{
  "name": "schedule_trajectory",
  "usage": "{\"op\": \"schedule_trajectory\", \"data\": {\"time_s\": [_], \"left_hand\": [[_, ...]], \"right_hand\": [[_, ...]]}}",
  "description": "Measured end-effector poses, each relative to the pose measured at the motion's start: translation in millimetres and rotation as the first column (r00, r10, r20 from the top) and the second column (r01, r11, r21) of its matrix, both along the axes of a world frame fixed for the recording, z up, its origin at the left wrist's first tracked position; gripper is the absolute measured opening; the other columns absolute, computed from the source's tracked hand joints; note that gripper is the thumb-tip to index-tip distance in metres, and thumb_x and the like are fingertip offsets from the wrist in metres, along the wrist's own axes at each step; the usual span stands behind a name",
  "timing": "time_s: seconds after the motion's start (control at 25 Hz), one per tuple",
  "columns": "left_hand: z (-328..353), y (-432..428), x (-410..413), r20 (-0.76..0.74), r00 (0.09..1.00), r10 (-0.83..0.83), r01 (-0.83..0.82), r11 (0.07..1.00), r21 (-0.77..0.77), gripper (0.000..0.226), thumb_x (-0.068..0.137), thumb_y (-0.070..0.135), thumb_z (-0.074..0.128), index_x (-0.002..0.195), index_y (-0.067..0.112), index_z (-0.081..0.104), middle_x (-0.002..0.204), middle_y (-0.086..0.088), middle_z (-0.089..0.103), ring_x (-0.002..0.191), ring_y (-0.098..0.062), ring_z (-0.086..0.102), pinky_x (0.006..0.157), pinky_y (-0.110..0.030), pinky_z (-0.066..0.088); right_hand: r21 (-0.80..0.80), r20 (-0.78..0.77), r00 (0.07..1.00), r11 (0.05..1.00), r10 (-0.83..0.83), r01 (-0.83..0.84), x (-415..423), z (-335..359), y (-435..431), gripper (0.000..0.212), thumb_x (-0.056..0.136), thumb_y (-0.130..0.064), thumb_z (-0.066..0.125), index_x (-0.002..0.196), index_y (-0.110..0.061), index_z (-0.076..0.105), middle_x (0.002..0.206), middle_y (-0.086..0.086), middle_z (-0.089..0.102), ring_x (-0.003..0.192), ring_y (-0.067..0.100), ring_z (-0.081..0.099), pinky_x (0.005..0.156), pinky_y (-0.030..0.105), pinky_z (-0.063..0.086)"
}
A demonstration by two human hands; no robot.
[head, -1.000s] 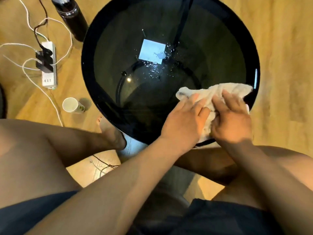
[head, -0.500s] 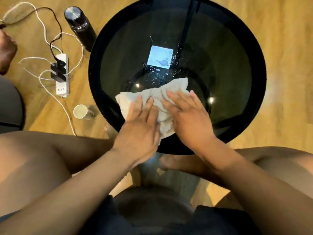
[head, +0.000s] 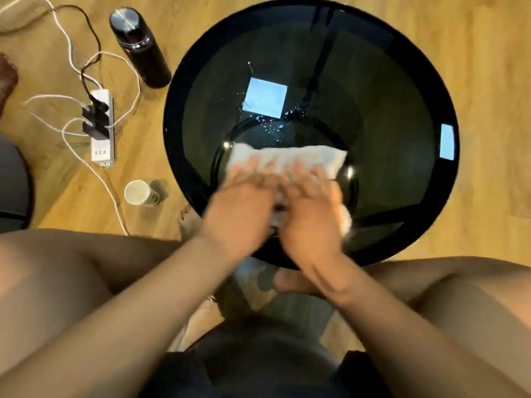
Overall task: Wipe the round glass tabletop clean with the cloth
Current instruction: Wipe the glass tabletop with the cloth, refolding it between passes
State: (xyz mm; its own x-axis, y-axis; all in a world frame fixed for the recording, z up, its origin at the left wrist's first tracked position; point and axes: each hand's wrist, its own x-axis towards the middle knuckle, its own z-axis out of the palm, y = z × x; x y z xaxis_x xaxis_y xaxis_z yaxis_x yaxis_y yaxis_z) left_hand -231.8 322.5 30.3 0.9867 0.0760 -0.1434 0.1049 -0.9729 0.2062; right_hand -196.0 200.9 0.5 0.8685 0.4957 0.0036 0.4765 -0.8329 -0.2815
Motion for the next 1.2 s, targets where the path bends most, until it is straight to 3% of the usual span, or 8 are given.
{"op": "schedule_trajectory", "data": {"time_s": [0.16,0.28,0.36,0.48,0.68,0.8,1.0,1.2], "left_hand": [[18,68,-40,-0.047,0.985,0.168,-0.164,0.982,0.095,0.068,0.075,0.011,0.073,0.137,-0.002,0.048,0.139,-0.03,0.052,0.144,-0.036,0.029,0.115,-0.046,0.022],[5,35,-31,-0.064,0.983,0.173,-0.173,0.985,0.021,0.066,0.082,0.012,0.063,0.142,0.0,0.038,0.152,-0.027,0.035,0.149,-0.04,0.007,0.12,-0.045,0.005],[-7,-19,-8,-0.023,0.996,0.082,-0.082,0.997,-0.015,0.063,0.089,0.014,0.05,0.146,0.002,0.028,0.161,-0.022,0.013,0.149,-0.041,-0.007,0.119,-0.045,-0.01],[-18,-135,45,0.014,0.992,-0.128,0.129,0.989,-0.067,0.066,0.091,0.025,0.044,0.151,0.007,0.02,0.164,-0.016,-0.009,0.144,-0.046,-0.024,0.117,-0.056,-0.016],[-24,-159,71,0.089,0.961,-0.263,0.269,0.962,-0.058,0.052,0.096,0.025,0.033,0.146,0.014,0.033,0.163,-0.015,0.012,0.148,-0.046,-0.006,0.12,-0.055,0.0],[-22,-66,20,0.143,0.983,-0.119,0.106,0.99,0.096,0.061,0.088,0.02,0.022,0.143,0.001,0.038,0.152,-0.026,0.036,0.145,-0.044,0.023,0.118,-0.056,0.02],[5,61,-36,-0.147,0.967,0.208,-0.141,0.918,0.37,0.085,0.083,0.042,0.062,0.15,0.003,0.028,0.155,-0.018,0.036,0.149,-0.042,0.004,0.12,-0.055,-0.005],[-7,-23,31,-0.017,0.991,0.129,-0.13,0.991,-0.038,0.063,0.088,0.003,0.041,0.148,-0.001,0.022,0.162,-0.024,0.006,0.15,-0.037,-0.007,0.12,-0.04,-0.007]], "right_hand": [[0.054,-0.117,0.968,0.975,0.221,-0.216,-22,13,89,0.051,0.097,-0.025,0.044,0.147,-0.017,0.037,0.159,0.005,0.025,0.144,0.028,0.015,0.117,0.038,0.009],[0.006,-0.035,0.925,0.926,0.378,-0.378,9,12,44,0.047,0.092,-0.021,0.042,0.138,-0.013,0.051,0.151,0.006,0.043,0.14,0.027,0.035,0.117,0.044,0.023],[0.001,0.035,0.96,0.96,0.279,-0.28,39,3,-24,0.045,0.087,-0.02,0.039,0.124,-0.014,0.064,0.133,0.007,0.062,0.124,0.03,0.055,0.107,0.044,0.04],[-0.149,0.002,1.0,0.989,-0.02,0.021,78,5,-141,0.044,0.088,-0.014,0.048,0.131,-0.012,0.059,0.136,0.013,0.058,0.125,0.037,0.054,0.105,0.046,0.04],[-0.155,-0.033,0.947,0.938,-0.32,0.311,85,23,-147,0.048,0.087,-0.007,0.058,0.135,-0.003,0.054,0.147,0.023,0.044,0.138,0.041,0.037,0.11,0.051,0.036],[-0.008,-0.02,0.996,0.996,-0.091,0.091,38,13,-45,0.043,0.078,0.002,0.064,0.12,0.002,0.064,0.131,0.024,0.059,0.127,0.043,0.049,0.106,0.05,0.037],[0.114,-0.051,0.925,0.922,0.377,-0.37,13,13,103,0.039,0.1,-0.024,0.044,0.137,-0.016,0.053,0.153,0.003,0.038,0.144,0.025,0.022,0.118,0.032,0.013],[0.081,0.044,0.964,0.961,0.261,-0.264,79,-1,-20,0.041,0.081,-0.011,0.055,0.12,-0.01,0.067,0.134,0.01,0.061,0.124,0.032,0.055,0.106,0.041,0.04]]}}
